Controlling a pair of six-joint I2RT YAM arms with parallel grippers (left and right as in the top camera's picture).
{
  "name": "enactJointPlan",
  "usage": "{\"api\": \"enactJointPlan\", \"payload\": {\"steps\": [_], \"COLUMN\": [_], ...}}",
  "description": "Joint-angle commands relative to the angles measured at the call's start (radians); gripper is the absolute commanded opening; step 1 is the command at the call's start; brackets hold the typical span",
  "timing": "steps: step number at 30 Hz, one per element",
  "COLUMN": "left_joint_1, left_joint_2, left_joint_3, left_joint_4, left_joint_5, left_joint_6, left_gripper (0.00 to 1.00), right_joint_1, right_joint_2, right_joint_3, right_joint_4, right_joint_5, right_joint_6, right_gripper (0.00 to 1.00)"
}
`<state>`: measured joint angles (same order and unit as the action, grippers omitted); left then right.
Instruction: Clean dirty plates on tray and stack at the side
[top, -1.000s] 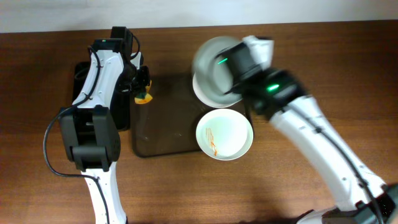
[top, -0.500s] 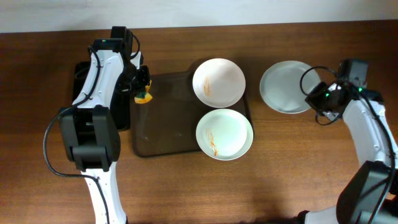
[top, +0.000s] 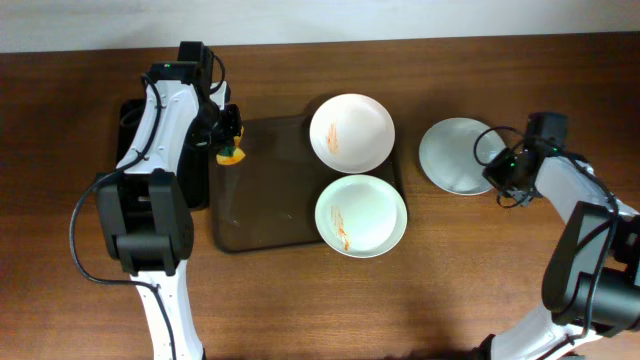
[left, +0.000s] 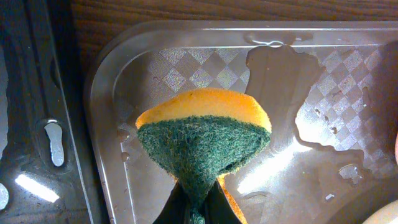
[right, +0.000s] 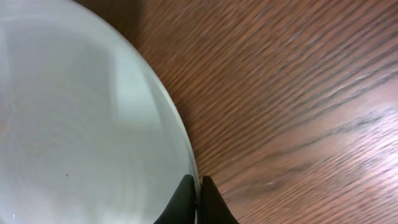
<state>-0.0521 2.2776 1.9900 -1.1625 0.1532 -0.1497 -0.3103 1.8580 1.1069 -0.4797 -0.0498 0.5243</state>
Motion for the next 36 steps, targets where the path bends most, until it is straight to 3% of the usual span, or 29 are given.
{"api": "enactJointPlan", "payload": {"steps": [1,2,3,8,10,12,14,18,29,36], "left_joint_1": [0.0,0.0,0.0,0.0,0.0,0.0,0.0,0.0,0.0,0.0], "left_joint_2": [-0.008,-0.008,-0.008,-0.008,-0.008,-0.008,-0.008,-0.008,-0.008,-0.008], "left_joint_3": [0.01,0.01,0.01,0.01,0.01,0.01,0.01,0.01,0.01,0.01], "left_joint_4": [0.003,0.003,0.003,0.003,0.003,0.003,0.003,0.003,0.006,0.006], "left_joint_5": [-0.003,-0.003,-0.003,-0.003,-0.003,-0.003,-0.003,-0.003,-0.003,-0.003], "left_joint_6": [0.024,0.024,0.024,0.024,0.024,0.024,0.024,0.024,0.024,0.024], "left_gripper": [0.01,0.01,0.01,0.01,0.0,0.01,0.01,0.01,0.01,0.01], "right_joint_1": [-0.06,-0.064,-0.064,-0.008,0.118,0.211,0.311,0.437,0.455,0.455], "right_joint_2": [0.011,0.011,0.011,-0.054,-0.073,-0.071,-0.051,0.029,0.212,0.229], "right_joint_3": [-0.005,0.003,0.017,0.221,0.343,0.344,0.344,0.344,0.344,0.299], "right_joint_4": [0.002,-0.003,-0.019,-0.2,-0.275,-0.266,-0.264,-0.257,-0.238,-0.239], "right_joint_5": [-0.029,-0.079,-0.1,-0.159,-0.255,-0.256,-0.247,-0.163,-0.205,-0.205], "right_joint_6": [-0.039,-0.1,-0.119,-0.229,-0.355,-0.389,-0.424,-0.424,-0.468,-0.464], "right_gripper": [0.41,0.64,0.72,0.75,0.74,0.73,0.71,0.56,0.29,0.15]}}
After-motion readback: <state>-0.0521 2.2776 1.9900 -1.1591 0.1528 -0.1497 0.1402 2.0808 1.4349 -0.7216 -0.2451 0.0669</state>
